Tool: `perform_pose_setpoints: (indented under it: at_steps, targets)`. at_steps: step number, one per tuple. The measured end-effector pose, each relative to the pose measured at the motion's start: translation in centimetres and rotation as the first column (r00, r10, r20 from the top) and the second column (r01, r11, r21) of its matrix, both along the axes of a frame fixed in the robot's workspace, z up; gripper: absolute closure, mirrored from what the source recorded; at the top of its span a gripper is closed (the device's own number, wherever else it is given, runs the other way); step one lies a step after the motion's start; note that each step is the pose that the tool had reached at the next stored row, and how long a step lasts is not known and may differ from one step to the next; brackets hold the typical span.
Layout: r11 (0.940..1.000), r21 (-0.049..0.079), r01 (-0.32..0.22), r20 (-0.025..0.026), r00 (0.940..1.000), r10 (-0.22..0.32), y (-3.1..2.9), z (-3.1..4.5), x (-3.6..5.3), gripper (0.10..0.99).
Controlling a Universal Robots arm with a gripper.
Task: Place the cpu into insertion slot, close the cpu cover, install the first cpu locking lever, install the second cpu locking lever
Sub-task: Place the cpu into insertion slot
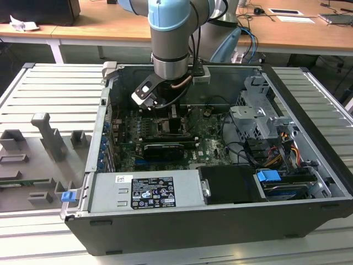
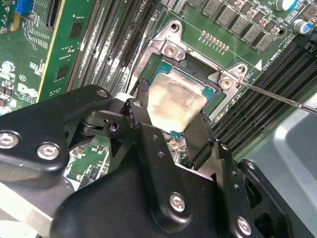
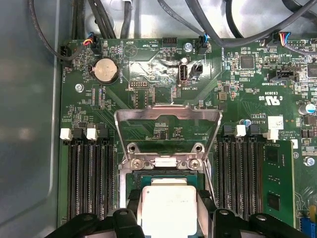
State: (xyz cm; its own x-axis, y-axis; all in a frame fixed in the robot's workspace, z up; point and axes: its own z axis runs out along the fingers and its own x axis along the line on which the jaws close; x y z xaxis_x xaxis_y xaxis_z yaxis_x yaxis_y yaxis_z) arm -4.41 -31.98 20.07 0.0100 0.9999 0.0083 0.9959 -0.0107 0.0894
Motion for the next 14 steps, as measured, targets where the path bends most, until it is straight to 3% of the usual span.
perform_pose_setpoints:
  at_steps: [5,6,14]
  targets:
    - [1.0000,0.000,0.000,0.0003,1.0000,0.000,0.01,-0.02,0.00,0.545]
    - [1.0000,0.000,0.000,0.0001,1.0000,0.000,0.01,-0.01,0.00,0.478]
    - [1.0000,0.004,0.000,0.0000,1.0000,0.000,0.21,-0.15,0.20,0.478]
